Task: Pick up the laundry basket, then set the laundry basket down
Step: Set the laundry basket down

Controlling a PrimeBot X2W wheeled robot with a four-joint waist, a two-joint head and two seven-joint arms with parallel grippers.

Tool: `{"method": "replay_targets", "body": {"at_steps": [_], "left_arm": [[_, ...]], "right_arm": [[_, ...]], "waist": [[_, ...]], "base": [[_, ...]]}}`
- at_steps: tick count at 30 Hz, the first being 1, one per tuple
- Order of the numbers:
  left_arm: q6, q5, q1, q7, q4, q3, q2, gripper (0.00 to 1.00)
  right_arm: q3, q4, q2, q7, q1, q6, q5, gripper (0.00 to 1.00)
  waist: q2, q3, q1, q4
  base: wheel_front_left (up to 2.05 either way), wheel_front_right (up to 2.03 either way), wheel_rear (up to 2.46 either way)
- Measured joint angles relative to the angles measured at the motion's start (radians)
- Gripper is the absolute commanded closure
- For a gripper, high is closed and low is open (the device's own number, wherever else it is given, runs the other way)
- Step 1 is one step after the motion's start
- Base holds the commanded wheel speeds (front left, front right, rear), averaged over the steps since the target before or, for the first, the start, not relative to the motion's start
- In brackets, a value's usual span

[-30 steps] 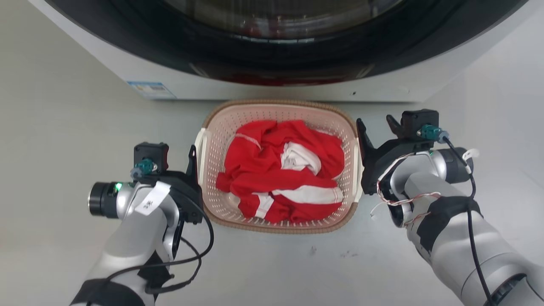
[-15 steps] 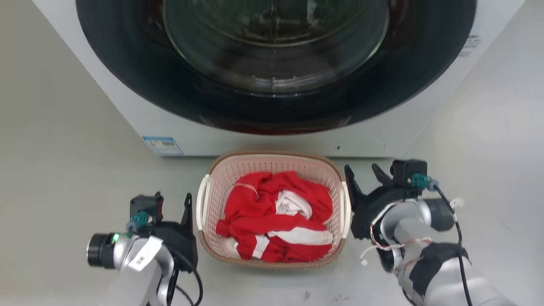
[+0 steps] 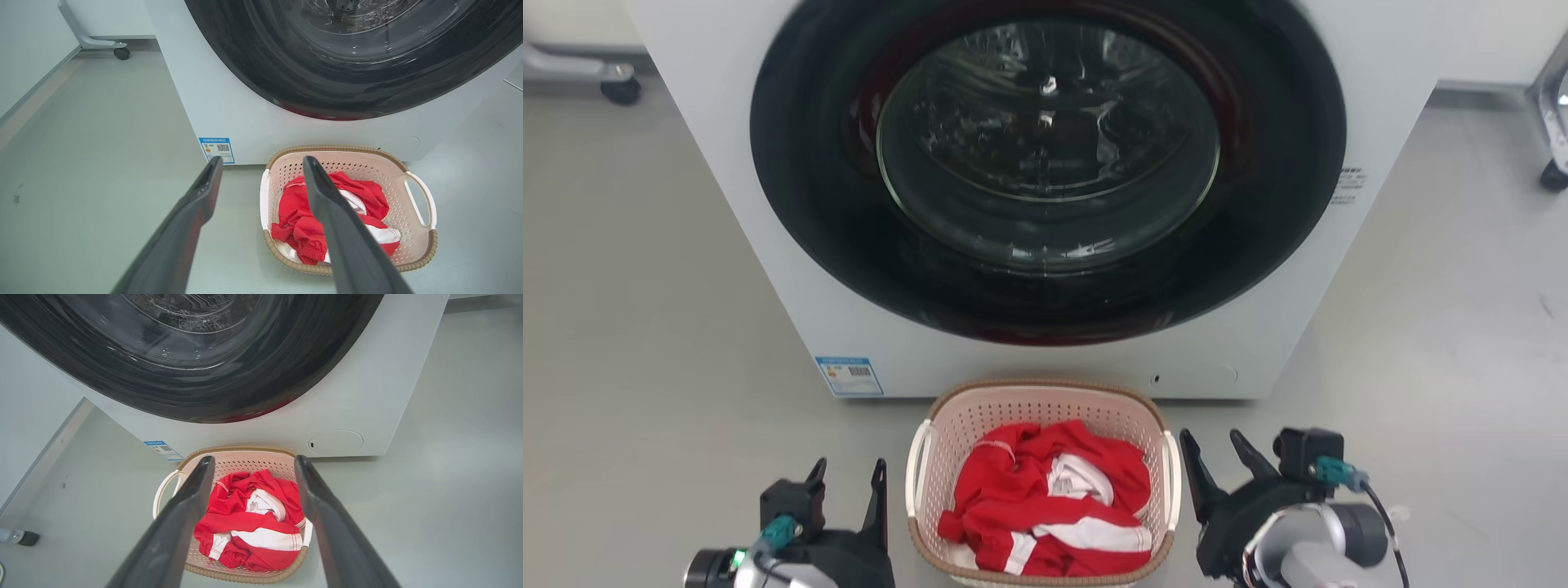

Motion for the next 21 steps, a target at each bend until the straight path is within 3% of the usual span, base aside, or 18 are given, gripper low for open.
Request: {"method": "replay_targets", "body": {"at_steps": [13, 21], "left_arm": [[0.008, 0.075, 0.264, 0.0, -0.238, 0.138, 0.014, 0.0], [0.008, 0.152, 0.351, 0.0, -0.349, 0.241, -0.015, 0.0]], "right_arm": [[-0.133, -0.243, -0.026, 0.0, 0.236, -0.022, -0.125, 0.0], [-0.228, -0.368, -0.04, 0.0, 0.325, -0.025, -0.222, 0.0]], "waist": [[0.0001, -0.123, 0.0001, -0.015], [0.0002, -0.135, 0.0002, -0.028]], "base": [[0.0, 0.0, 0.0], [0.0, 0.0, 0.0]]}}
